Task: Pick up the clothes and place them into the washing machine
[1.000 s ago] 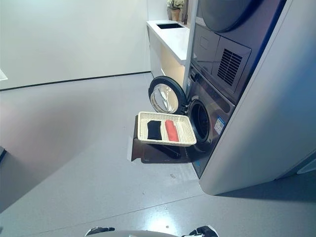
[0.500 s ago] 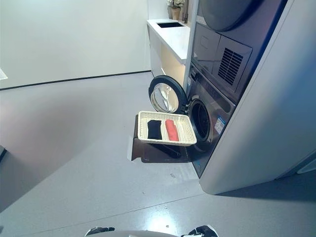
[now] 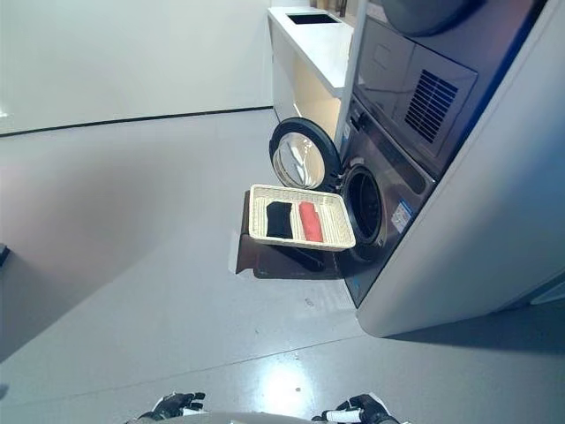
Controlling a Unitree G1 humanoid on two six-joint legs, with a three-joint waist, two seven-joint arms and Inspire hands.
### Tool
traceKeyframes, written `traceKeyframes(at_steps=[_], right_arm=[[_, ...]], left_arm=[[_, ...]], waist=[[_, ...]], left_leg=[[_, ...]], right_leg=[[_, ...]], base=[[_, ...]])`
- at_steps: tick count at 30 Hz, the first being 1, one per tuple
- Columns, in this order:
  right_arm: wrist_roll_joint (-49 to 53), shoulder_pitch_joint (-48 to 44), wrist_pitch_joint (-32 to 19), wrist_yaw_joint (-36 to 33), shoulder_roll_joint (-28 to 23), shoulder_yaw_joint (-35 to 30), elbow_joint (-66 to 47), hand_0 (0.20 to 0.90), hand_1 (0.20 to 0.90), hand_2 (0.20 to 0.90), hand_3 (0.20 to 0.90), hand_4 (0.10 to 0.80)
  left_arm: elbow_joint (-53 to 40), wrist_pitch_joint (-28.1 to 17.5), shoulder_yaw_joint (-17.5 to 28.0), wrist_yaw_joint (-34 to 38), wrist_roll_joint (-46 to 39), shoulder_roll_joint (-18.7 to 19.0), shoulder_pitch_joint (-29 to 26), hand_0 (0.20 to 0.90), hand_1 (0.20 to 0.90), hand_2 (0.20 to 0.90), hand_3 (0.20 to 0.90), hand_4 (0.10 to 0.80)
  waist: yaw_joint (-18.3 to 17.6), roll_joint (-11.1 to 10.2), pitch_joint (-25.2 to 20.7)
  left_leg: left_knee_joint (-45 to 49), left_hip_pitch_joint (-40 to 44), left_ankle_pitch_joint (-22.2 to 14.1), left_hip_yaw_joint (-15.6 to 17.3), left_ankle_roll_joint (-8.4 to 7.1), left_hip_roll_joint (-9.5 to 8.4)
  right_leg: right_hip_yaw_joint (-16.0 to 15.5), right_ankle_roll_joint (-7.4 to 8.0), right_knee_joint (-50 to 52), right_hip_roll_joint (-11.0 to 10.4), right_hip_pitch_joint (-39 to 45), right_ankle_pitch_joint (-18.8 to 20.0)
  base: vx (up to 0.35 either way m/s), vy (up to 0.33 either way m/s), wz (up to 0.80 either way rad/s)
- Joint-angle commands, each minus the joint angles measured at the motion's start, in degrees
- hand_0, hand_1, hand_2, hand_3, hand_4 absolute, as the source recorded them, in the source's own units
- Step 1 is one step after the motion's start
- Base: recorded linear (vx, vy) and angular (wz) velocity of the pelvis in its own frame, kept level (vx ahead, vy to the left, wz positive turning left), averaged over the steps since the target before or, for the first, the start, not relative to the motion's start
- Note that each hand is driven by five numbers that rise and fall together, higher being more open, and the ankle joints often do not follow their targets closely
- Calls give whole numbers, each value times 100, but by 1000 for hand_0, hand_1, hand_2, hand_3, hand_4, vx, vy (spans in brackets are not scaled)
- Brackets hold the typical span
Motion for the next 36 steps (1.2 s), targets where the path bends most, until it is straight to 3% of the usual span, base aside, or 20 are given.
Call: traceKeyframes(at_steps=[1, 4, 8, 10, 11, 12, 13, 14, 17, 20, 22, 26, 29, 30, 32, 36], right_arm=[[59, -219, 0, -84, -129, -26, 196, 900, 900, 900, 900, 800], [238, -226, -39, -119, -136, -168, 172, 900, 900, 900, 900, 800], [206, -205, -52, -245, -164, -277, 159, 900, 900, 900, 900, 800], [138, -209, -47, -287, -166, -269, 160, 900, 900, 900, 900, 800], [138, -208, -47, -288, -171, -269, 160, 900, 900, 900, 900, 800], [91, -205, -9, -284, -150, -254, 175, 900, 900, 900, 900, 800], [91, -205, -9, -284, -151, -254, 175, 900, 900, 900, 900, 800], [36, -159, 30, -279, -103, -281, 194, 900, 900, 900, 900, 800], [-16, -17, 46, -267, -100, -352, 153, 900, 900, 900, 900, 800], [7, 69, 28, -240, -126, -409, 177, 900, 900, 900, 900, 800], [5, 82, 20, -241, -163, -422, 151, 900, 900, 900, 900, 800], [99, -8, -30, -235, -293, -394, 99, 900, 900, 900, 900, 800], [185, -143, -4, -285, -355, -341, 35, 900, 900, 900, 900, 800], [179, -190, 3, -297, -360, -285, 11, 900, 900, 900, 900, 800], [73, -299, 17, -318, -381, -105, -62, 900, 900, 900, 900, 800], [39, -427, -27, -360, -339, 109, -117, 900, 900, 900, 900, 800]], left_arm=[[72, -93, 95, -49, 41, 25, -265, 900, 900, 900, 900, 800], [109, -70, 115, -37, 32, 113, -269, 900, 900, 900, 900, 800], [208, -85, 141, 44, 60, 143, -277, 900, 900, 900, 900, 800], [222, -118, 96, 70, 51, 121, -312, 900, 900, 900, 900, 800], [223, -119, 96, 70, 51, 116, -311, 900, 900, 900, 900, 800], [235, -148, 49, 93, 20, 98, -333, 900, 900, 900, 900, 800], [235, -148, 49, 93, 20, 97, -333, 900, 900, 900, 900, 800], [266, -154, 29, 101, -18, 51, -324, 900, 900, 900, 900, 800], [257, -142, 37, 79, -28, -8, -226, 900, 900, 900, 900, 800], [314, -146, 8, 78, 3, -89, -196, 900, 900, 900, 900, 800], [273, -146, 6, 93, -79, -148, -202, 900, 900, 900, 900, 800], [142, -162, -140, 94, -95, -226, -315, 900, 900, 900, 900, 800], [-76, -167, -168, 136, -252, -212, -493, 900, 900, 900, 900, 800], [-119, -173, -182, 135, -319, -223, -529, 900, 900, 900, 900, 800], [-181, -177, -157, 136, -417, -234, -548, 900, 900, 900, 900, 800], [-80, -216, -94, 181, -438, -230, -432, 900, 900, 900, 900, 800]], waist=[[-62, 39, 37], [-158, 148, 112], [-259, 156, 76], [-393, 53, 76], [-387, 82, 97], [-496, 63, 120], [-494, 67, 128], [-556, 69, 116], [-625, 86, 31], [-719, 154, -170], [-693, 250, -250], [-680, 363, -355], [-576, 214, -250], [-512, 146, -183], [-374, 47, -103], [30, -162, 81]], left_leg=[[661, -114, -477, -158, -9, -431], [587, 5, -457, -212, 6, -365], [390, 307, -559, -380, -95, -416], [297, 546, -681, -560, -153, -513], [287, 586, -700, -556, -156, -482], [183, 831, -785, -669, -213, -462], [180, 841, -787, -667, -213, -457], [78, 1096, -863, -745, -262, -406], [-50, 1413, -931, -848, -331, -288], [96, 1493, -996, -951, -376, -111], [484, 1337, -684, -989, -466, -36], [1626, 916, 208, -860, -867, 73], [3204, 204, 898, -603, -1133, 104], [3582, 34, 974, -605, -1149, 42], [3943, -218, 1029, -522, -1034, 50], [3467, -1367, 502, -472, -671, 52]], right_leg=[[-6, 109, 1697, -96, -619, 847], [-8, 41, 2164, 14, -986, 830], [-110, 13, 1192, 12, -1164, 698], [169, 121, 104, 24, -1380, 1082], [159, 118, 68, 55, -1329, 1092], [429, 223, -650, 100, -1540, 1494], [428, 222, -657, 105, -1528, 1497], [213, 305, -1085, 91, -1838, 1764], [-223, 261, -1047, 116, -1788, 1902], [69, 127, -994, 351, -1693, 1927], [38, 39, -957, 485, -1603, 1916], [-48, -202, -1077, 708, -1162, 1592], [-18, -412, -1161, 689, -626, 1267], [29, -447, -1173, 672, -500, 1217], [162, -514, -1157, 669, -321, 1108], [622, -489, -1173, 662, 73, 959]], base=[[83, 149, 9], [112, 111, 12], [220, -3, 7], [249, -78, 22], [294, -73, 22], [200, -44, 17], [400, -127, 15], [282, -112, 16], [331, -162, 29], [335, -192, 48], [271, -209, 42], [242, -173, -6], [237, -204, -6], [242, -206, -17], [236, -165, -30], [233, -91, -43]])
